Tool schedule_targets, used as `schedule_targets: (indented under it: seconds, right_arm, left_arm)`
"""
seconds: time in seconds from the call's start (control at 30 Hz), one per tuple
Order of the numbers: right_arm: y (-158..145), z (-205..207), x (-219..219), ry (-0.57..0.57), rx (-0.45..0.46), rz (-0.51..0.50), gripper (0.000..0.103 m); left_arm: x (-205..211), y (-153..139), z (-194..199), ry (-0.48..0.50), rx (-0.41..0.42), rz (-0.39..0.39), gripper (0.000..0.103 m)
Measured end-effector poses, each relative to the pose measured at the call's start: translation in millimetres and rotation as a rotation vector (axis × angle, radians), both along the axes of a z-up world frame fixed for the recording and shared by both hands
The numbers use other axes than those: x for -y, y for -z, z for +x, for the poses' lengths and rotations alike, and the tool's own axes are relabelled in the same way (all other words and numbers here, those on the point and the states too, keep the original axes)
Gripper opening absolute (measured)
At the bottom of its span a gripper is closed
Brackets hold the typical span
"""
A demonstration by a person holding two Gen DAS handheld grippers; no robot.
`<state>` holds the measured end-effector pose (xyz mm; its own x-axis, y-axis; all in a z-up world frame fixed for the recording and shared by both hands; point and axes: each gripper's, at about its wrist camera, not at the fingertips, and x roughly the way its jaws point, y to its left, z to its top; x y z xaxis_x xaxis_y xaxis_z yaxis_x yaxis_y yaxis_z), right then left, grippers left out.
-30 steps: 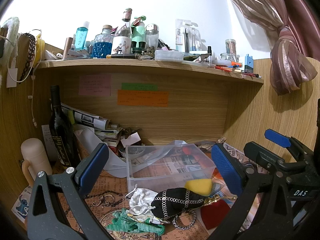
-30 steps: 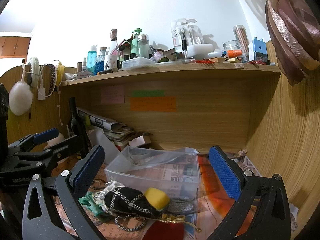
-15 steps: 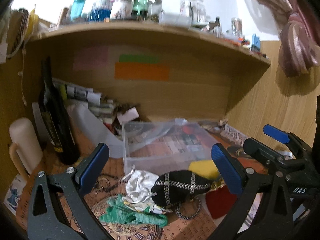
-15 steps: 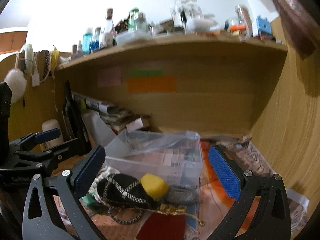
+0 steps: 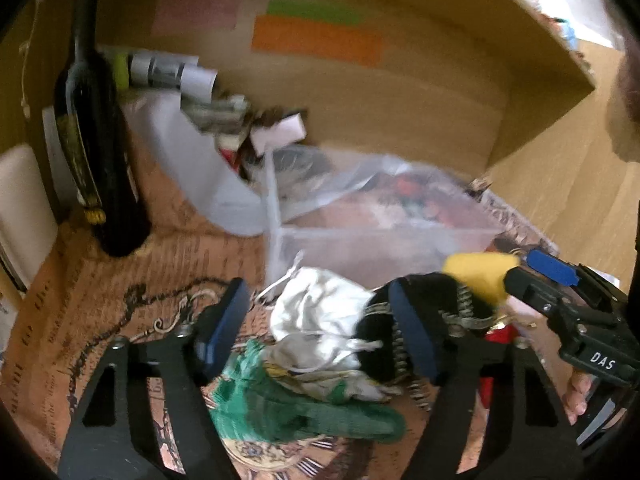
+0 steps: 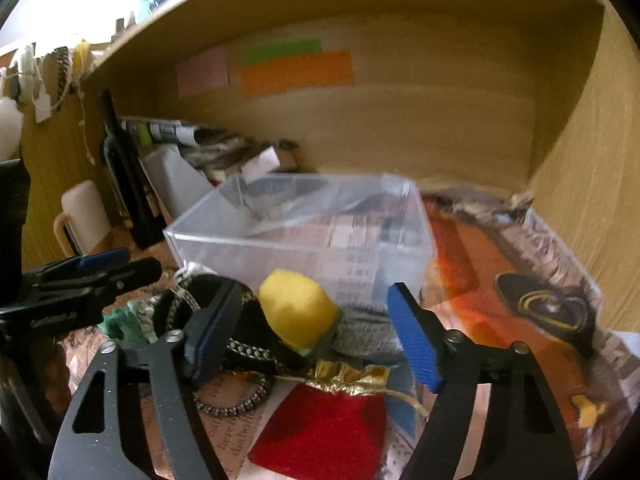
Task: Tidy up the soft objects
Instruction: 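Grasp the yellow sponge with the right tool while the left grasps the white pouch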
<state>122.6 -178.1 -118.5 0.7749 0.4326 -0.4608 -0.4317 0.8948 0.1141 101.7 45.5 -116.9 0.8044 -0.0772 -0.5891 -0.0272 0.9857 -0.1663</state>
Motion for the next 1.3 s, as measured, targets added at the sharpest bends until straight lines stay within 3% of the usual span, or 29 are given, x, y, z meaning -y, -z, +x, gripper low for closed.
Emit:
schedule_targets:
  seconds: [0.23,0.4,0.6,0.73,0.97,1.3]
  right_arm:
    - [14.7,17.4,-4.1,-0.018,-0.068,-0.002,0.058]
    - [20.4,25.6,-9.1,-0.036,-0.112,-0.011,0.056]
    - [25.1,30.9,-11.7,-0.066,-0.144,-0.003,0.034]
    - [23.9,27.7,-9.9,-0.07,-0.132,0.01,0.031]
    - [15.0,19.8,-4.6,-0.058,-0.1,0.024,0.029]
    - [-8.4,7.3,6.3,-0.037,-0.014,0.052,0.029]
  left_arm:
    - [-19.5,27.6,29.0,0.02,-0.145,-0.053,0.053]
    - [-24.0,38.9,40.4,0.048,-0.22,-0.094,0.053]
    - [-24.6,45.0,47.7,0.078,-0.258,-0.119,0.052]
    - [-27.8,47.5,53.6,0.094,-0.282,-0.162,0.034]
    - [-20.2,42.6,48.6,0.093,-0.259,-0.133,0.012]
    - [-18.0,7.0,11.4,0.043,-0.135,-0.069,0.008]
